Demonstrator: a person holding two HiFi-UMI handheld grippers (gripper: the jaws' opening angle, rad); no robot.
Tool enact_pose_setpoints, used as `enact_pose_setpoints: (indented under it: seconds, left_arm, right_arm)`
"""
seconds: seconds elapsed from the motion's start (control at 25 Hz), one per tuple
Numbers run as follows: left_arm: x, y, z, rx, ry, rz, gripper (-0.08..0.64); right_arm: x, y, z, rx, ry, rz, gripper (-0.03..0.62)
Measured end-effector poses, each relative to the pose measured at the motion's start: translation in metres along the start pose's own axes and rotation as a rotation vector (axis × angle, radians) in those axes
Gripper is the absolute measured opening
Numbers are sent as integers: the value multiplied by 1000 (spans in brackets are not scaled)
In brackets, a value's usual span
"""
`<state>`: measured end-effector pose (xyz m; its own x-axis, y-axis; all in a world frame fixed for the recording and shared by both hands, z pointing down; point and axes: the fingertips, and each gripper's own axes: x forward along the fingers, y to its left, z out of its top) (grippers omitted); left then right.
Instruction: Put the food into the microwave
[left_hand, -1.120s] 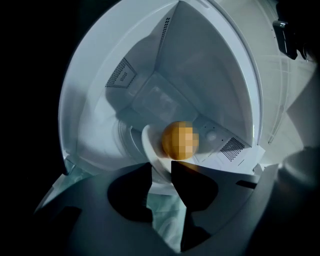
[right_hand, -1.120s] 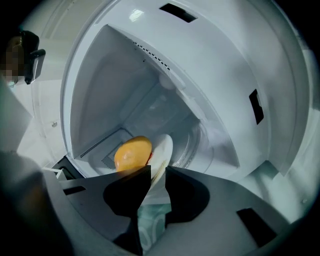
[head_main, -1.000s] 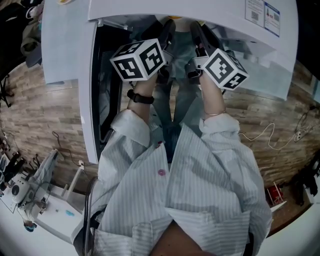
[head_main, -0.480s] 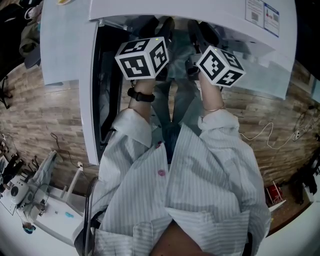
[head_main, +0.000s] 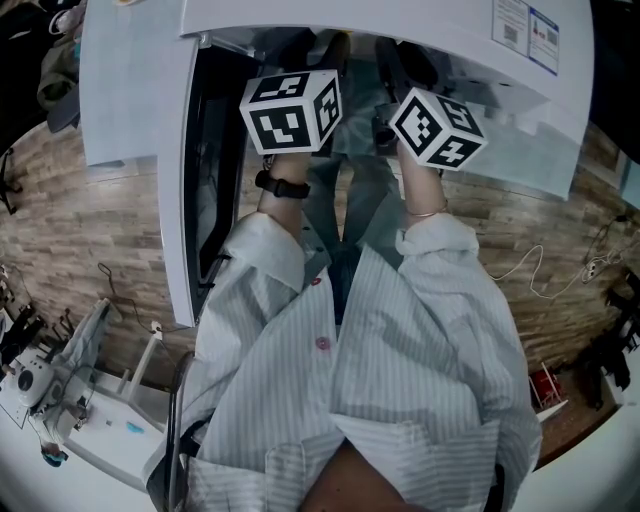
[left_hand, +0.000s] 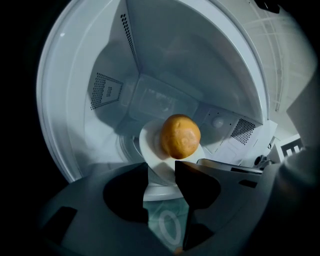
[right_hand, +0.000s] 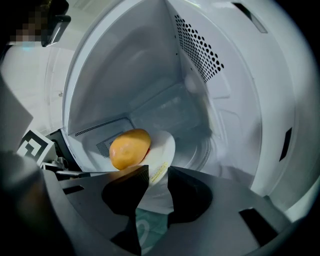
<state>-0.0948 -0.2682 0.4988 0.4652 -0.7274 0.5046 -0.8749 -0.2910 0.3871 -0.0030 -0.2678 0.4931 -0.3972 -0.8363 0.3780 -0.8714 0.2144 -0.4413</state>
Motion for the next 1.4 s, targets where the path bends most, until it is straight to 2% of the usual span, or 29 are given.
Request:
enact_pose_setpoints:
  seconds: [0.44,0.64,0.84,1.0,1.24,1.4]
  left_arm:
    - [2,3,1,74,49,14,178]
    - [5,5,2,77,53,0,189]
    - [9,10,1,174,66,38,193]
    - [9,12,3,145,57,29,193]
    - [8,11,4,138,49,19,193]
    - [6,9,3,132,48,14,193]
  right_arm:
    - [2,1,0,-11,6,-12,123]
    - [4,0,1,7,9,-14,123]
    - [7,-6,2,-24,36,-51,138]
    - [9,-6,1,-69,80,-54,148]
    - [8,-10,-1,-187,122,-108,192]
    - [5,-12,2,-189,110,-120,199]
